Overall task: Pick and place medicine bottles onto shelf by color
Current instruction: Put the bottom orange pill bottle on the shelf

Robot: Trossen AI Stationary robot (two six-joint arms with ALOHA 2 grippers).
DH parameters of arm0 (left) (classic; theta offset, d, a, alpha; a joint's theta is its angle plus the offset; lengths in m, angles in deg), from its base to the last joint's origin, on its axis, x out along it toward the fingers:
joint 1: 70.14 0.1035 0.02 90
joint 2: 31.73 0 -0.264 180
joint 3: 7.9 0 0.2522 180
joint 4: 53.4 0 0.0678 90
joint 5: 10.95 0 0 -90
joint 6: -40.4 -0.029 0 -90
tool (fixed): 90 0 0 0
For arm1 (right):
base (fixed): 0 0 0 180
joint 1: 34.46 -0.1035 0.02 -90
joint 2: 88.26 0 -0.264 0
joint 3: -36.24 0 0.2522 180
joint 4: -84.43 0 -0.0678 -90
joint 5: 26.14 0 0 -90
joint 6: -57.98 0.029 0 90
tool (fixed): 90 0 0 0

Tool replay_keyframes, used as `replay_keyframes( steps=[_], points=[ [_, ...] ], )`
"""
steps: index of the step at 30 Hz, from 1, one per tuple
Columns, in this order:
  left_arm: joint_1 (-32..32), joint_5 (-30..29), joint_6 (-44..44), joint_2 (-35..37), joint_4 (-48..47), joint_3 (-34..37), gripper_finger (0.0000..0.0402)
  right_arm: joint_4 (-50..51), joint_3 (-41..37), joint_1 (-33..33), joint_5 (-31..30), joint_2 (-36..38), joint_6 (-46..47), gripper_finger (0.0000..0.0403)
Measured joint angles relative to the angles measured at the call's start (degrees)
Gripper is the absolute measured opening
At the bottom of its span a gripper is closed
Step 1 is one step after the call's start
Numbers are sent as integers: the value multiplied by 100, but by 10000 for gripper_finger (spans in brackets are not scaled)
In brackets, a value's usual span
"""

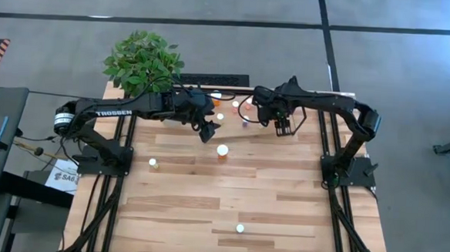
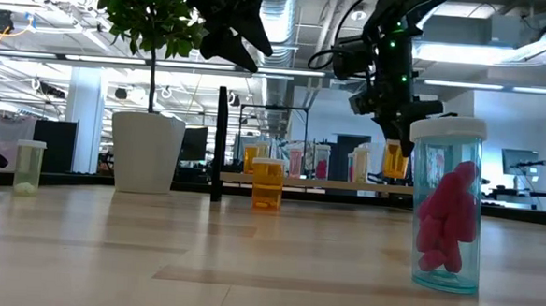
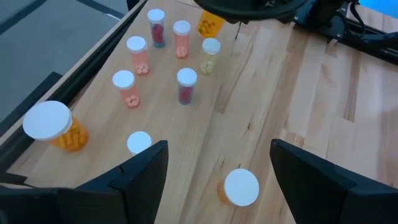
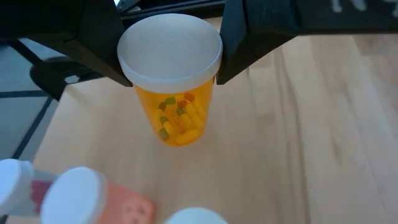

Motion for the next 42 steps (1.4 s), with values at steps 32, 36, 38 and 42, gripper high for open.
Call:
replay_keyframes(
  steps=[32, 36, 38, 42],
  points=[
    [0, -4, 8, 0, 11, 0, 267, -780, -332, 141, 6, 0, -418, 237],
    [0, -4, 7, 0, 11, 0, 267, -789, -332, 188, 4, 0, -306, 249],
    [2, -7, 1, 0, 11, 0, 267, -792, -332, 219, 3, 0, -288, 253],
    [11, -33, -14, 0, 11, 0, 267, -845, -332, 216, -108, 0, -290, 255]
  ],
)
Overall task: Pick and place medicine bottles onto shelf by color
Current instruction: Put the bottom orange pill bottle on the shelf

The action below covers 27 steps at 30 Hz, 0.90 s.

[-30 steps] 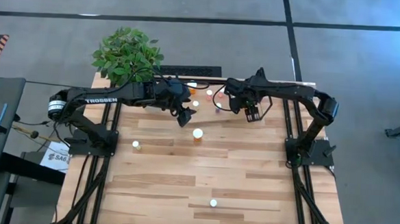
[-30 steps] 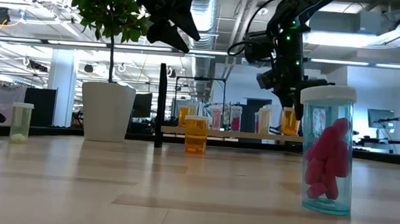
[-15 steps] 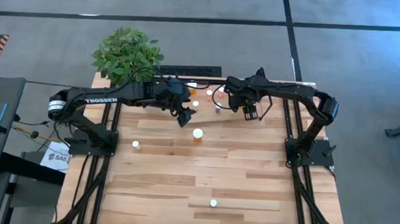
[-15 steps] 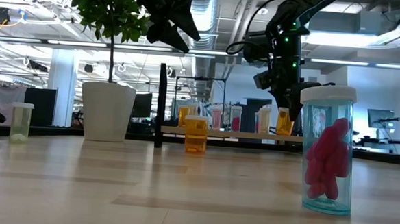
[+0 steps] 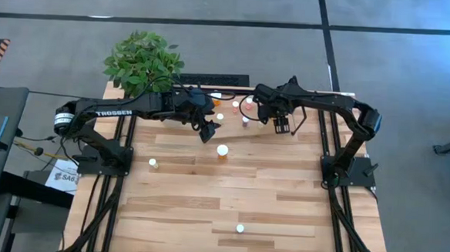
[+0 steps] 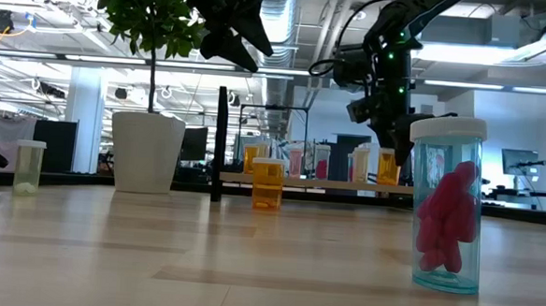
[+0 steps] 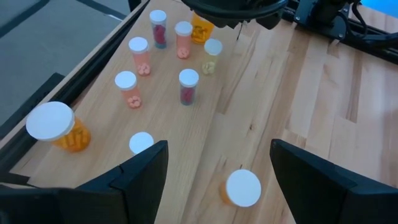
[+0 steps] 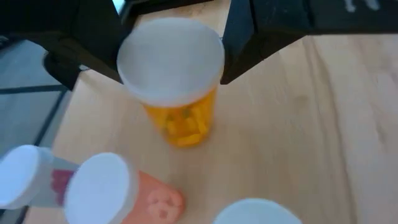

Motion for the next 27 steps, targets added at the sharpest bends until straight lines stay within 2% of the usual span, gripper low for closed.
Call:
replay_keyframes(
  steps=[3, 13, 20, 27],
  points=[
    [28, -4, -12, 0, 0, 0, 267, -163, 0, -2, -194, 0, -2, 255],
    [56, -11, -7, 0, -2, 0, 267, -274, 0, 23, -217, 0, 2, 256],
    [58, -11, -23, 0, -2, 0, 267, -499, 0, 214, -235, 0, 560, 256],
    [143, 47, -24, 0, -10, 0, 267, -458, 2, 330, -262, 0, 589, 256]
  ],
)
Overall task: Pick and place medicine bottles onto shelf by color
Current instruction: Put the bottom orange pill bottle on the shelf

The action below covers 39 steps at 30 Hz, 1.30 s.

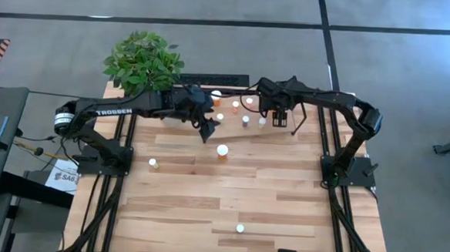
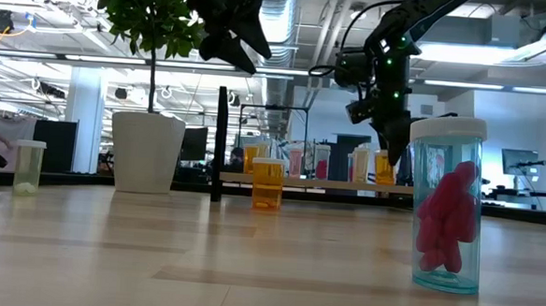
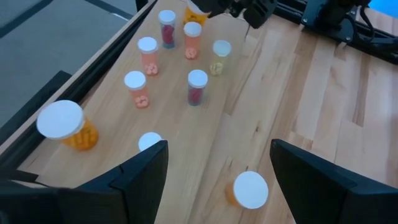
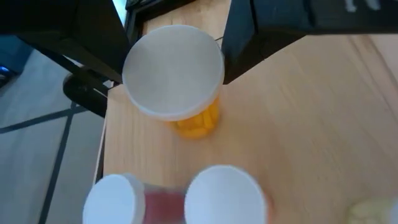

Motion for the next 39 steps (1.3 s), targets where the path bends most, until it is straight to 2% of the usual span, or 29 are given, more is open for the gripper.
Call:
replay_keyframes(
  steps=[12, 23, 34, 39],
  points=[
    [173, 8, 5, 0, -12, 0, 267, -382, 0, -125, 76, 0, -26, 256],
    [262, 23, 7, 0, -12, 0, 267, -173, 0, -72, 9, 0, 1127, 256],
    [285, 48, 9, 0, 5, 0, 267, -270, 0, -55, -92, 0, 1224, 256],
    [285, 49, 9, 0, 10, 0, 267, -62, 2, -74, -260, 0, 1969, 256]
  ],
)
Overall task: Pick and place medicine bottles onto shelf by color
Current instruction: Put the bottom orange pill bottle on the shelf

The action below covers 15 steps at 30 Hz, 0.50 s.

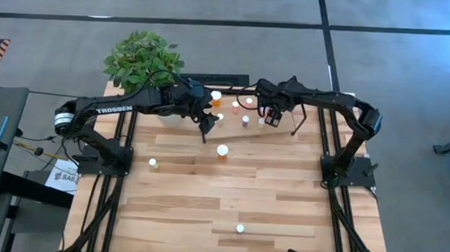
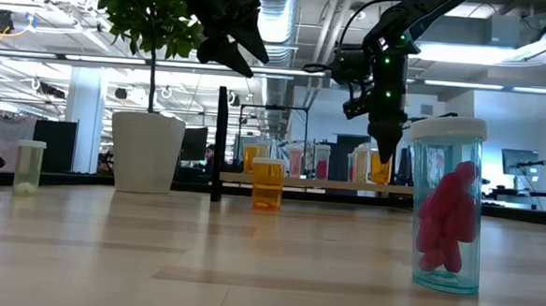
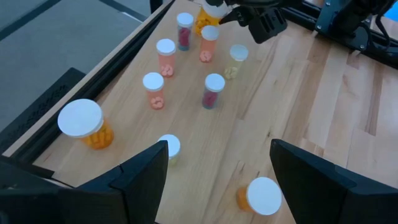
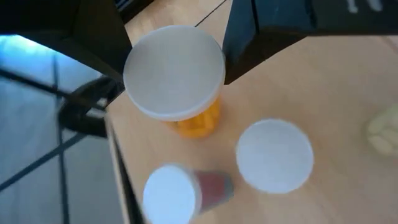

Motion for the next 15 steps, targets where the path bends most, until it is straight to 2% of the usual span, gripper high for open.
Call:
replay_keyframes(
  steps=[15],
  points=[
    [0, 0, 5, 0, 136, 0, 267, 491, 0, 95, 30, 0, 554, 256]
  ],
)
